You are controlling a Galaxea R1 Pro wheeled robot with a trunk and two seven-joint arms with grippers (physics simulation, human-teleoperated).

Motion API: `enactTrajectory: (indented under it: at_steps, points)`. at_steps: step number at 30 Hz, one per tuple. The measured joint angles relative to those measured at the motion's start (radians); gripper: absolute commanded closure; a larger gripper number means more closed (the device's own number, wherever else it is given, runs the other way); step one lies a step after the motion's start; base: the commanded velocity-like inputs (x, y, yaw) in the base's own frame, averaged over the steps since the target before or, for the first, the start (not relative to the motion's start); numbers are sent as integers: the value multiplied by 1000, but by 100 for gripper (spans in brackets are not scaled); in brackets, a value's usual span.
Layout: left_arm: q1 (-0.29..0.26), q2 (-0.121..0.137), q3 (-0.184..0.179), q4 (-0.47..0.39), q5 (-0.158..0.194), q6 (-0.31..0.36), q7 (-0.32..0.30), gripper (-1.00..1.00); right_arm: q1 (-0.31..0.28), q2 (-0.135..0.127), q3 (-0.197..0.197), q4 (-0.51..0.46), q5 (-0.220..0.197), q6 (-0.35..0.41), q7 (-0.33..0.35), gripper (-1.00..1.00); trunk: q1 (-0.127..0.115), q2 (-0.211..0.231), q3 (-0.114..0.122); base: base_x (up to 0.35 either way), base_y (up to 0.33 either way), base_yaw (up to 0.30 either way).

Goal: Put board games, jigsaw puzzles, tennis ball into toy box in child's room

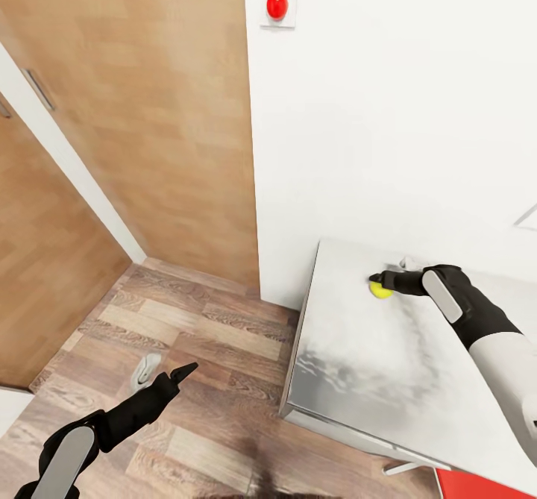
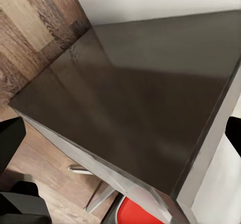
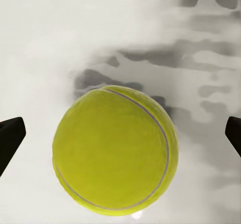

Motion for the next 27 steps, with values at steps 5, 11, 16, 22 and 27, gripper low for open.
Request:
enactTrajectory:
  at_steps: [5, 11, 16, 22, 27]
  points:
    - [0, 0, 0, 0, 0, 0, 0, -100, 0, 4, 5, 0, 0, 0, 0, -100, 0, 0, -5, 0, 0, 0]
    - [0, 0, 0, 0, 0, 0, 0, -100, 0, 11, 7, 0, 0, 0, 0, -100, 0, 0, -10, 0, 0, 0]
    - [0, 0, 0, 0, 0, 0, 0, -100, 0, 22, 9, 0, 0, 0, 0, -100, 0, 0, -15, 0, 0, 0]
    - [0, 0, 0, 0, 0, 0, 0, -100, 0, 28, 10, 0, 0, 0, 1, -100, 0, 0, -20, 0, 0, 0]
    - [0, 0, 0, 0, 0, 0, 0, -100, 0, 32, 10, 0, 0, 0, 1, -100, 0, 0, -23, 0, 0, 0]
